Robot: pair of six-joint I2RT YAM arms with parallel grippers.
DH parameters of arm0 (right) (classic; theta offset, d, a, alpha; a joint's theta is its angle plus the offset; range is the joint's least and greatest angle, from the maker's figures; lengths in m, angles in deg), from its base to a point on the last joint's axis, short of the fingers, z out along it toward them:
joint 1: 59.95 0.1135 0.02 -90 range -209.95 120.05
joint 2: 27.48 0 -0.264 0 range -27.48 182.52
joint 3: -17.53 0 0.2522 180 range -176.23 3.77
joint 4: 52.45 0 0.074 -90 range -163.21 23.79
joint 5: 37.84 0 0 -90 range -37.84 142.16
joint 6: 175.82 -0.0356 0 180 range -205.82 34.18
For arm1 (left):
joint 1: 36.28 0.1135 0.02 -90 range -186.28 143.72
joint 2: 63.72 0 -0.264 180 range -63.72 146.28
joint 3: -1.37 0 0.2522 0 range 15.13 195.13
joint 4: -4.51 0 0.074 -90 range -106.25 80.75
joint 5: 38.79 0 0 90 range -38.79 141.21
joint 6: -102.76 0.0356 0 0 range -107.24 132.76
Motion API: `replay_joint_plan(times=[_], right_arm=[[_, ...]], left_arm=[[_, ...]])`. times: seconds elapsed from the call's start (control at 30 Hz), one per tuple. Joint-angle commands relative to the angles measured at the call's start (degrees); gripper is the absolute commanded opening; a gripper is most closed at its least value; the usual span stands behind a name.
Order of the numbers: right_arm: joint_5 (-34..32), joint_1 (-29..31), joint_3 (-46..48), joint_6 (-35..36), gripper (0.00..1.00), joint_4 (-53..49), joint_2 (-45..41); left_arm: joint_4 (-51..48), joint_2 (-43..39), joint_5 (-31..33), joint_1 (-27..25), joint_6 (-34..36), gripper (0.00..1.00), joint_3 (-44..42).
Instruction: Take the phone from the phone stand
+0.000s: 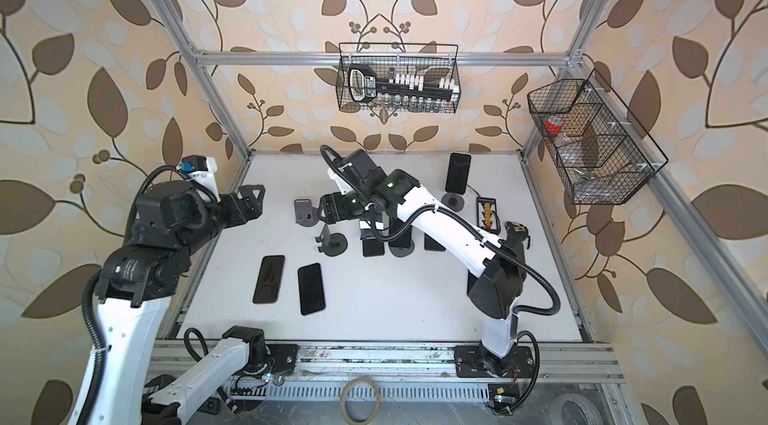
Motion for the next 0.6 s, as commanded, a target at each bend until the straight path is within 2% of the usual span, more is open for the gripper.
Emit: replay_joint_plan(times=[0.0,0.27,0.57], right_arm=[[-3.80,-2.57,4.59,2.04,0.81,2.18,-5.52],[-5.04,-9.34,10.99,2.49,0.82,3.20,-13.00],[-7.03,-11.59,15.39,1.82,0.82,3.87,-17.20]], left_arm=[[4.02,4.74,-3.97,-0.80,-5.35,0.87,2.91],[8.47,11.77,-2.56,-7.35,-5.79,0.87,4.54],[10.14,18.30,-1.47,-13.34,-4.56,0.88,7.18]])
